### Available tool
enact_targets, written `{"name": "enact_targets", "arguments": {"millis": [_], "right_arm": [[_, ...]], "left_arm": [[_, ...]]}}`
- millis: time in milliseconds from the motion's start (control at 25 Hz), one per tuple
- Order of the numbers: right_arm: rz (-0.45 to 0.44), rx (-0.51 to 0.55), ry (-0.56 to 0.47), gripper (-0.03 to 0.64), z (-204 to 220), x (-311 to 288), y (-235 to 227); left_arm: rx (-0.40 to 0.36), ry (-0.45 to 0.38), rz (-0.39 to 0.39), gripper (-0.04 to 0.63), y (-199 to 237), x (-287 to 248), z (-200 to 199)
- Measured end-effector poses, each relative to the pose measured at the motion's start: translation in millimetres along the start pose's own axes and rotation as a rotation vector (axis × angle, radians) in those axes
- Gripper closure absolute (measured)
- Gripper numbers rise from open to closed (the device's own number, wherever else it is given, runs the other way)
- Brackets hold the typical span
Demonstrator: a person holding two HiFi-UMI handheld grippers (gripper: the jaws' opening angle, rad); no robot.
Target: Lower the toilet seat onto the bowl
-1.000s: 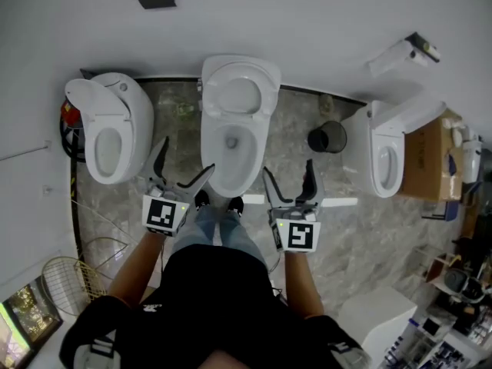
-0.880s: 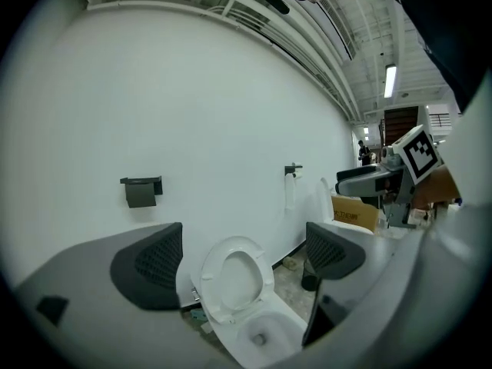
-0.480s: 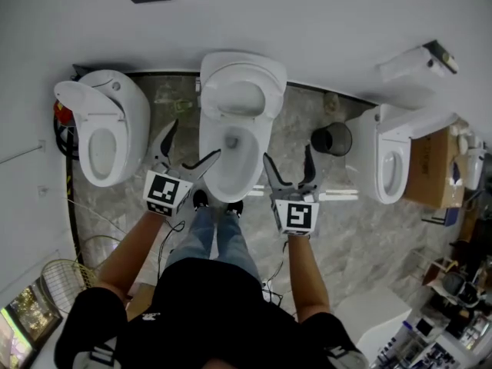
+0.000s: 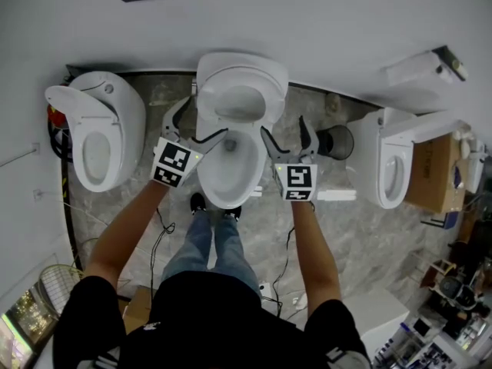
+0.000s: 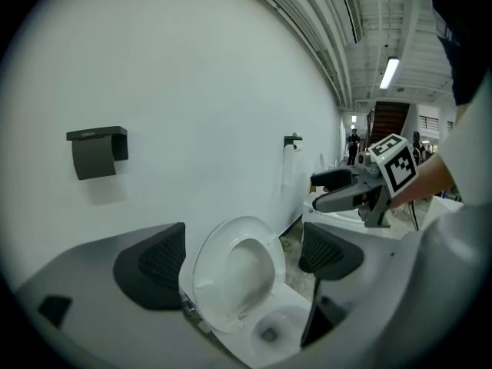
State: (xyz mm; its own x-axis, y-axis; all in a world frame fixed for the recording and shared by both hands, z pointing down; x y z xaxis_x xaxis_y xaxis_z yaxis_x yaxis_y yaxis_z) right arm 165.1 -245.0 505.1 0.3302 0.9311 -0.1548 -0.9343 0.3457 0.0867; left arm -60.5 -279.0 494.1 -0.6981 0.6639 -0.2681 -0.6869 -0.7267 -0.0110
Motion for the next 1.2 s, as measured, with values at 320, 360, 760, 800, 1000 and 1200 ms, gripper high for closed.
{"name": "enact_targets", "arguments": {"millis": [320, 360, 760, 800, 1000, 1200], "right_arm": [[-0.045, 0.019, 0.096, 0.192, 47, -64, -21], [-0.057, 0.025, 0.104, 0.192, 52, -72, -21], [-0.158, 0.163, 0.177, 0.246, 77, -135, -19], [-0.162, 0.176, 0.182, 0.253, 78, -139, -20], [-0.192, 0.241, 0.224, 0.275, 86, -160, -23], [-0.227, 0.286, 0.247, 0.311, 90, -174, -19]], "left_arm": [[-0.094, 0.092, 0.061, 0.154, 14, -63, 37], [-0.103, 0.104, 0.071, 0.163, 16, -70, 44], [-0.156, 0.227, 0.083, 0.19, 43, -131, 78], [-0.163, 0.241, 0.082, 0.195, 46, -136, 81], [-0.208, 0.298, 0.078, 0.272, 57, -158, 90], [-0.188, 0.328, 0.094, 0.313, 62, -169, 96]]}}
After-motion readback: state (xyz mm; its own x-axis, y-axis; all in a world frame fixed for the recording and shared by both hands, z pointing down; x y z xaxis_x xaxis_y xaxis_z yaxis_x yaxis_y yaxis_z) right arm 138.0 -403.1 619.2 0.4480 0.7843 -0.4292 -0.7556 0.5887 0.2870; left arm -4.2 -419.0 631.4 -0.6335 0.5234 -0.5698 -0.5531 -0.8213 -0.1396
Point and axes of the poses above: the fingertips, and each gripper's own axes: x backward along the fingers, y to its left, z out of its underside, the point moved 6 cm from there along x, backward along the fingers, and after that the axes turned 10 degrees about -y, right-handed, at the moved point
